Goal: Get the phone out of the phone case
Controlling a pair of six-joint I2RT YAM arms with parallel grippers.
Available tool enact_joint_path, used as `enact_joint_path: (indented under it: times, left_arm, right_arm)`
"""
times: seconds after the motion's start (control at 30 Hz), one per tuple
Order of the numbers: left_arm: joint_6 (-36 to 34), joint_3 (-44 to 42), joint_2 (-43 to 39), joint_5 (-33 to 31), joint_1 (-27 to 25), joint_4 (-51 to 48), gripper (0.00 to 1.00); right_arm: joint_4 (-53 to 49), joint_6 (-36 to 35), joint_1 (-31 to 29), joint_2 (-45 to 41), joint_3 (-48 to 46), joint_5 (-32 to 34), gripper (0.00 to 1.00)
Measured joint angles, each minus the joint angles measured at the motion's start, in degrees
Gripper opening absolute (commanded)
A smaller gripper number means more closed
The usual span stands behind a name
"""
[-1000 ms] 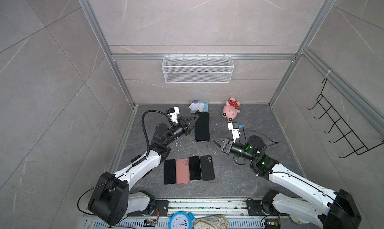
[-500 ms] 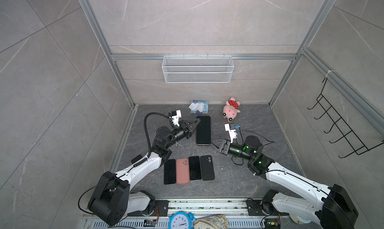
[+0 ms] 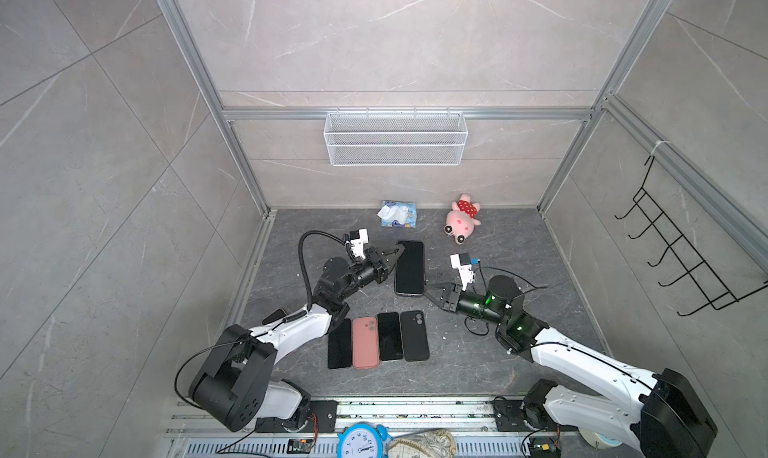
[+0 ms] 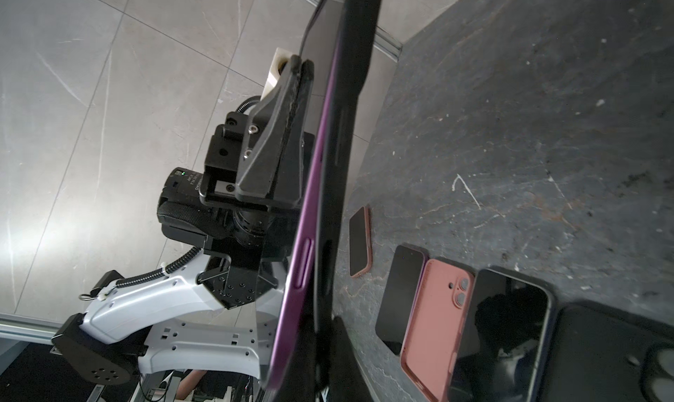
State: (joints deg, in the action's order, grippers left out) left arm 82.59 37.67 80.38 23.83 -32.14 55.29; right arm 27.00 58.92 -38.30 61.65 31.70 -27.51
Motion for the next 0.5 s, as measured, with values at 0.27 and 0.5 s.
enact_joint_path:
  times: [0.27, 0.5]
  left_arm:
    - [-5.09, -1.01, 2.38, -0.66, -2.05, -4.13, 0.72]
    - [-17.16, -0.26, -0.96, -2.73, -3.50, -20.46, 0.81]
  right_arm:
    - [-15.82, -3.56, -0.55, -5.11, 0.11, 2.62, 0.00]
    - [-27.50, -6.27, 1.49, -6.71, 0.50, 5.20, 0.00]
